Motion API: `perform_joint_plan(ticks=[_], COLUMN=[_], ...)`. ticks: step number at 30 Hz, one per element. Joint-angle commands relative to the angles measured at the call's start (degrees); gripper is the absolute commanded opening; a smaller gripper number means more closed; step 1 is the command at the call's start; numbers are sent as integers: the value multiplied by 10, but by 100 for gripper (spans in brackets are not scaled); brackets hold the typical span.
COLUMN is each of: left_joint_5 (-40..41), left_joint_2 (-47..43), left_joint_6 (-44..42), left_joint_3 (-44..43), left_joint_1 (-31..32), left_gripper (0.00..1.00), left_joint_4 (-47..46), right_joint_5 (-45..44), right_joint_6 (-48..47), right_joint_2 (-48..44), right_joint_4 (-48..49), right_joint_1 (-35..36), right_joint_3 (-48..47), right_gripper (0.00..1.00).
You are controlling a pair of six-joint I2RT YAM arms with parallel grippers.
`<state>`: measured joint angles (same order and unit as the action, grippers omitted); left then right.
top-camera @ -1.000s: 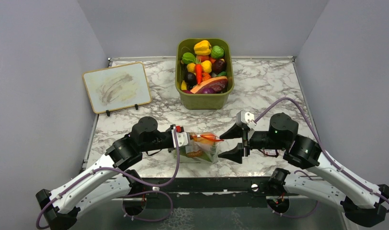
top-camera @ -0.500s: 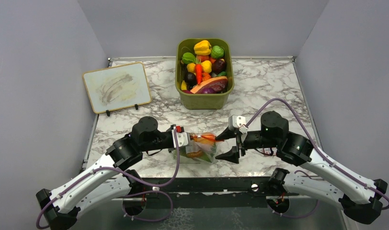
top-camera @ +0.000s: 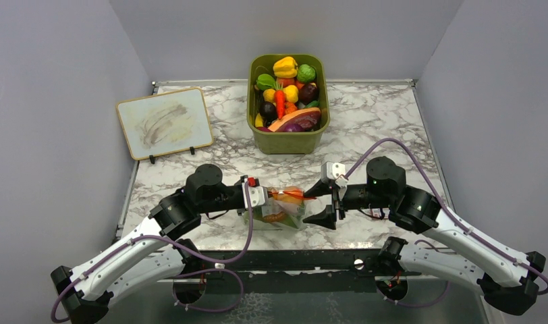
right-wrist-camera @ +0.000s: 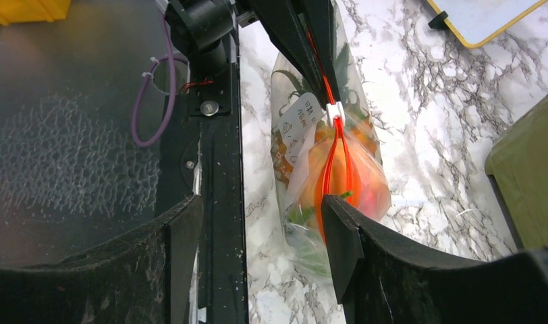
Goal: Place the food in the zip-top bag and seal the zipper
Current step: Adjust the zipper food storage bag at the center of the board.
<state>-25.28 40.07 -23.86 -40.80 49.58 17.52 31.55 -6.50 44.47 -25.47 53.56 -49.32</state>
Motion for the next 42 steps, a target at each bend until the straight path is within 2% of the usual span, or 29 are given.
perform_joint_plan(ticks=[1, 26, 36, 42], left_joint_5=[-25, -30, -33, -37], left_joint_2=[-10, -5, 0, 7], left_joint_6=[4, 5, 7, 17], left_joint_3=[-3, 0, -4, -3], left_joint_1=[0, -1, 0, 0], left_gripper=[0, 0, 0, 0], left_joint_4=[-57, -62, -64, -77], right_joint_5=[-22, -23, 27, 82], right_joint_6=[3, 1, 2, 23], right_joint_2=[-2, 11, 46, 53], right_joint_4=[-8, -20, -10, 42], right_joint_1=[2, 2, 2, 1], right_joint_3=[-15, -18, -23, -7], right_gripper=[65, 65, 63, 57])
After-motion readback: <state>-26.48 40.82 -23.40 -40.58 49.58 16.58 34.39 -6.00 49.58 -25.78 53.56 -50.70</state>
